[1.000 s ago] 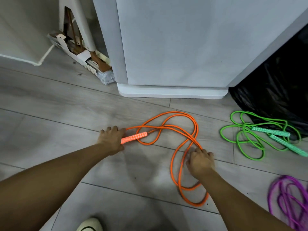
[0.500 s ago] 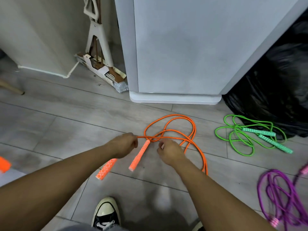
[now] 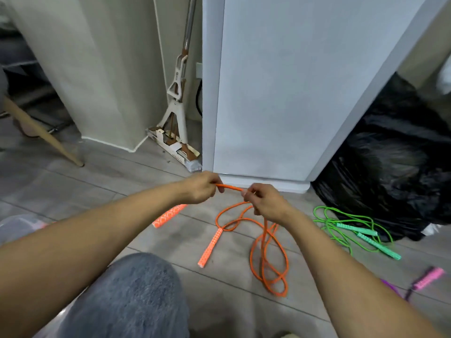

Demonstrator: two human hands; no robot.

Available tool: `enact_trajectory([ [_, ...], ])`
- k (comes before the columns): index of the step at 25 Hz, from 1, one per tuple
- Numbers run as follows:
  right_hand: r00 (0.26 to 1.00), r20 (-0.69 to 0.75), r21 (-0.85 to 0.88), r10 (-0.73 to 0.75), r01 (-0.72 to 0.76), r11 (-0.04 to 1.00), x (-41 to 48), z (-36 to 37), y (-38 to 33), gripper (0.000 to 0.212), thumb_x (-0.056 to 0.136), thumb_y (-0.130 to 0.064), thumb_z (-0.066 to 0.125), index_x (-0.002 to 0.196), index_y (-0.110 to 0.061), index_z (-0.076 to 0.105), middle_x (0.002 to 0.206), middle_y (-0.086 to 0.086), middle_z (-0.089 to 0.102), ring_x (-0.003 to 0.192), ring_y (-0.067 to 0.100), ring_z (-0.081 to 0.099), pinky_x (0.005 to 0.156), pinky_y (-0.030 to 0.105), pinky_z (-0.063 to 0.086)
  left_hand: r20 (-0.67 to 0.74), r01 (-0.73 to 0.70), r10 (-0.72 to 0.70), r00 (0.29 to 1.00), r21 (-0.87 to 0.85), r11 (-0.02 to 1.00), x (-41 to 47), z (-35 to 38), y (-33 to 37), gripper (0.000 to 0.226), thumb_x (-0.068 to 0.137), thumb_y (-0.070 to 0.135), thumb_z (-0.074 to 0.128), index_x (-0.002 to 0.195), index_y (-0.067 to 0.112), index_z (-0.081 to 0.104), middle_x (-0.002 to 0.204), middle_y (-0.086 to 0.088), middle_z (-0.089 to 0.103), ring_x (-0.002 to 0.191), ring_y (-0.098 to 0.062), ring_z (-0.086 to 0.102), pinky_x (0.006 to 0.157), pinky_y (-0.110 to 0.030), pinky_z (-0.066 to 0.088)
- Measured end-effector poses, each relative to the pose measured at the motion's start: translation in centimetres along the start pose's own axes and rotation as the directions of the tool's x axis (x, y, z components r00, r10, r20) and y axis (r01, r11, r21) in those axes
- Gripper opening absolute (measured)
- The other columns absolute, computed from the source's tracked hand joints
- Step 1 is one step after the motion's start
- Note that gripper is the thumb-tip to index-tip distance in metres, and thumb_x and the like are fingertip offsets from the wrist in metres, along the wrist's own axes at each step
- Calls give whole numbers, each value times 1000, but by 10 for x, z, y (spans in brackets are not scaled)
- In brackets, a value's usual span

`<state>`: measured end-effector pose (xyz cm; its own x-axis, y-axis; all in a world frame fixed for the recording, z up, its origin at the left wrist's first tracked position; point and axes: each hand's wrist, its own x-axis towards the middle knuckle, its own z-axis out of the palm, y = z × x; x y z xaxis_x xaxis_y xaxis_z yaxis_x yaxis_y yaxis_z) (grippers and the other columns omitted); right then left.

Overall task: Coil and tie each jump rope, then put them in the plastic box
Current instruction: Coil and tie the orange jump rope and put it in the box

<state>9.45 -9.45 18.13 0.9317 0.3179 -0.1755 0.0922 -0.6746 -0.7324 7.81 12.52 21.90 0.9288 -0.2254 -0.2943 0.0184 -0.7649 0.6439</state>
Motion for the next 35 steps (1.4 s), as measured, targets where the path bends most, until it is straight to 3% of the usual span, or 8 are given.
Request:
enact_trajectory([
  [5,979,-195,-148,-67,38,988,-48,-74,-30,26,96,-39,60,80,-21,68,52,-6,47,47,8,41,50,26,31,-83,-14,29,996,177,984,-48,-32,41,27,96,12,39,81,15,60,83,-7,62,81,-24,55,69,-31,39],
  [9,940,-319,-74,-123,105,992,-81,-90,-63,25,97,-43,56,86,-25,69,54,-4,45,44,9,36,48,27,30,-3,-139,154,988,-444,885,-80,-28,90,33,106,22,37,89,6,61,68,-8,58,63,-25,60,63,-29,49],
  [13,901,-400,-62,-165,153,986,-101,-97,-74,23,96,-42,58,87,-25,69,56,-2,47,50,12,39,50,28,31,-56,-137,140,989,-717,683,-89,-13,112,31,108,16,33,95,6,59,62,2,38,43,-9,31,47,-24,33],
  [15,911,-375,-82,-171,151,985,-108,-103,-69,20,95,-40,60,84,-25,69,57,-3,48,52,12,41,51,29,32,-159,-145,57,986,-619,772,-89,-9,100,32,107,19,35,89,11,60,63,2,36,43,-7,28,44,-22,28],
  [18,929,-336,-165,-154,102,981,-114,-114,-60,22,96,-39,61,82,-24,69,54,-3,47,49,11,40,50,28,32,-400,-117,67,914,-102,988,-83,-15,80,31,105,24,37,89,20,62,75,0,53,61,-14,48,61,-34,45],
  [22,897,-429,-292,-103,-30,956,-116,-144,-46,20,94,-38,63,82,-23,69,58,-3,54,56,15,50,55,32,40,-585,-17,-74,808,-149,989,-76,-36,65,32,105,23,33,94,14,61,82,0,58,72,-20,54,63,-33,42],
  [28,872,-479,-98,-105,67,993,-105,-119,-66,20,98,-27,57,83,-22,69,56,-5,52,49,7,44,48,20,33,-238,-35,-286,928,-822,569,-73,-30,75,23,99,7,34,89,6,55,68,-10,51,41,-17,41,45,-24,38],
  [35,923,-339,6,-182,196,981,-95,-54,-104,31,98,-10,45,118,-23,64,82,-12,66,65,-5,50,62,14,37,-81,-8,-134,988,-880,476,-81,-18,93,24,106,15,41,107,-1,59,103,-18,74,92,-33,73,79,-45,61],
])
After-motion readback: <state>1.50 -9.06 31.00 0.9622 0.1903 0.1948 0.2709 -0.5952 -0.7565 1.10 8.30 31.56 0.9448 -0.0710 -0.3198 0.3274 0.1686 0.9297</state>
